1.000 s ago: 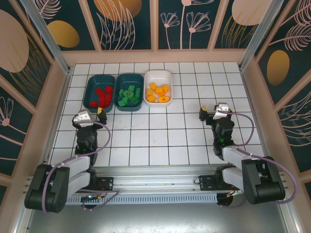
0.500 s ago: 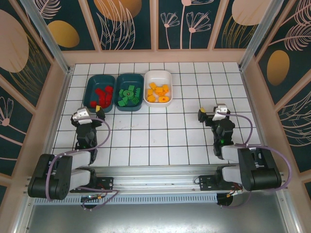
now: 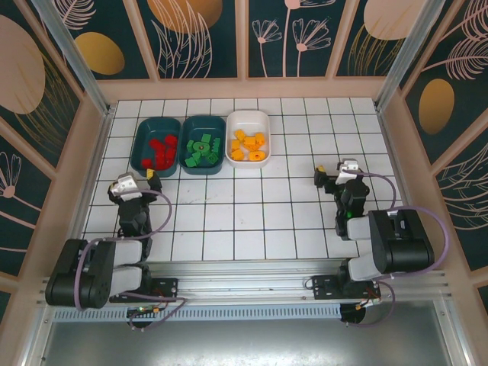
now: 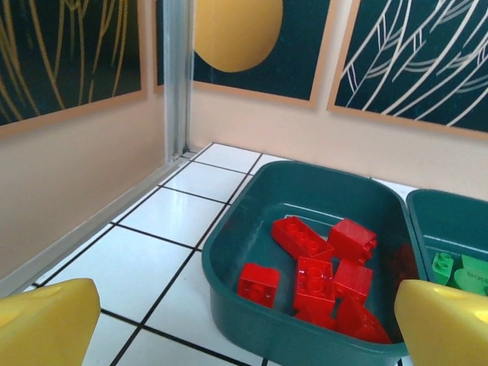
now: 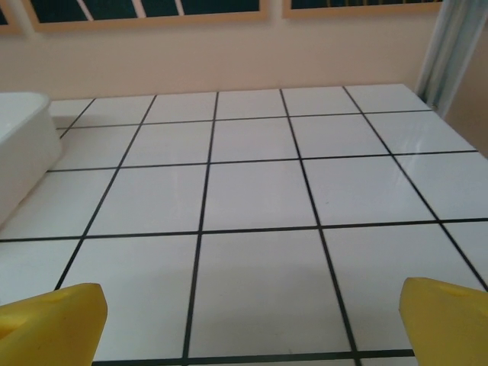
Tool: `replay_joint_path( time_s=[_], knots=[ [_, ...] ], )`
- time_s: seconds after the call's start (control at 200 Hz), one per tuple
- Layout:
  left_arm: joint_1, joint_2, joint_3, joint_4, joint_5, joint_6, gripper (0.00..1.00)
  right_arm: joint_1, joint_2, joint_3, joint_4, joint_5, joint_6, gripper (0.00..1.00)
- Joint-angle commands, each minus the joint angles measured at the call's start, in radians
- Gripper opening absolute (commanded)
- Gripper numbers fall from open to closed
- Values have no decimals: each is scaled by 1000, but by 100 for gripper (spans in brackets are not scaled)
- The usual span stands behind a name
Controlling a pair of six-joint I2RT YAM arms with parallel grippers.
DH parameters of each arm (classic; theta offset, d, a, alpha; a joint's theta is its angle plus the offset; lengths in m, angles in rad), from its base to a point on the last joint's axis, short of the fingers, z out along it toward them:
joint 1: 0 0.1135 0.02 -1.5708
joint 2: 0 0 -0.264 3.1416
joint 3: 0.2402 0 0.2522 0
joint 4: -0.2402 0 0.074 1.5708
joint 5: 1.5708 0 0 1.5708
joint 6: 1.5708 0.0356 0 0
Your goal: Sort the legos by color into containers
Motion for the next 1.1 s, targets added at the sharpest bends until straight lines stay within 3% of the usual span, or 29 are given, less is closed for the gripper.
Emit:
replay_joint_path(
  time_s=[0.0, 0.06, 0.085, 0.12, 0.17, 0.225, 1.096],
  knots=[
    [7, 154, 28, 193, -11, 48, 99, -16, 22, -26, 145, -4, 22, 99],
    [7, 278, 69, 271, -7, 69, 99, -33, 93, -38, 230, -35, 36, 99],
    [6, 261, 110, 152, 23, 72, 99, -39, 119, -30, 266, -43, 37, 99],
    [18, 215, 181, -66, 70, 63, 99, -51, 91, 5, 141, -70, 45, 99],
    [57, 257, 158, 62, 124, 41, 99, -94, 104, 22, 131, -125, 81, 99],
    [56, 227, 175, -33, 124, 39, 99, -102, 97, 27, 106, -132, 89, 99],
    [55, 232, 165, 2, 126, 42, 99, -70, 97, 27, 106, -71, 71, 99]
  ],
)
